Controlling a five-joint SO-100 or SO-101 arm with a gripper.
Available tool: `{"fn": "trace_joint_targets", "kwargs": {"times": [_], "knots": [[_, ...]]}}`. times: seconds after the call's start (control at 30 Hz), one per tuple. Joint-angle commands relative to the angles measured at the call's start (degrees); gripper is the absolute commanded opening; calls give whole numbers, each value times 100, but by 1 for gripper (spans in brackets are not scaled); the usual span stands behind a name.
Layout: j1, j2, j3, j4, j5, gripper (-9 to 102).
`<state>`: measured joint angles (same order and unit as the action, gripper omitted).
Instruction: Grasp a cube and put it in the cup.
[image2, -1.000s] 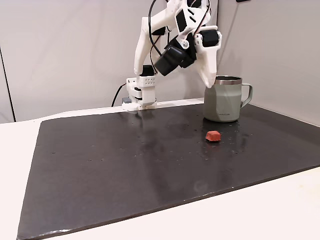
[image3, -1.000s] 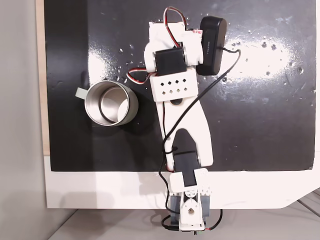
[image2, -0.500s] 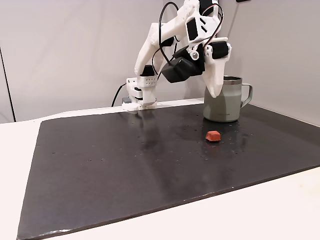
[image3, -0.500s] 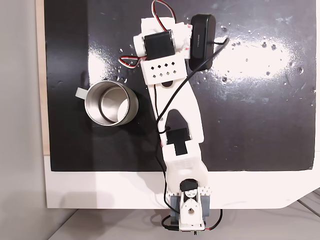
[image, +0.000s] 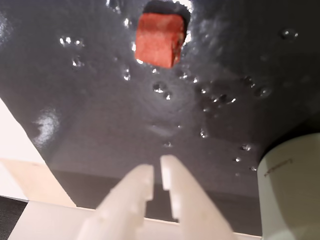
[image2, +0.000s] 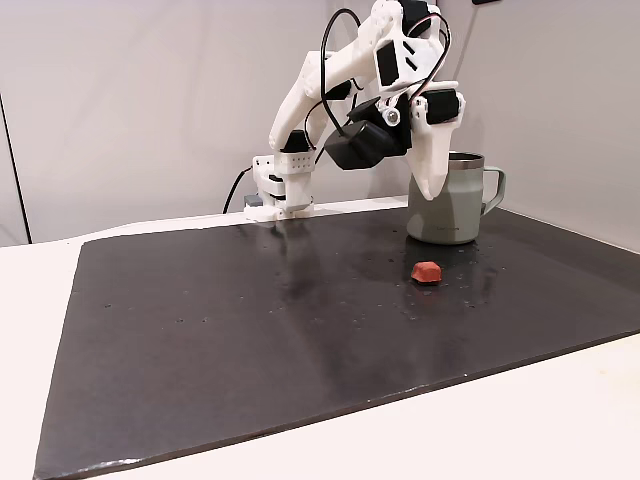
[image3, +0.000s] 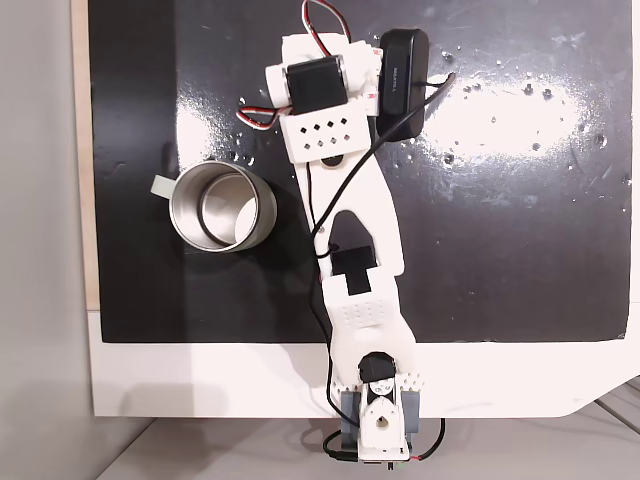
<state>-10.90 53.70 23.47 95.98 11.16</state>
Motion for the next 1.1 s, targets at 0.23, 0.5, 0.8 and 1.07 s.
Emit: {"fn": "trace_joint_targets", "kwargs": {"times": [0.23, 0.5, 0.8, 1.07], "knots": [[246, -53, -369, 53, 272, 20], [387, -290, -589, 141, 352, 29], [299, -756, -853, 281, 264, 28], [281, -1380, -1222, 448, 185, 28]]}}
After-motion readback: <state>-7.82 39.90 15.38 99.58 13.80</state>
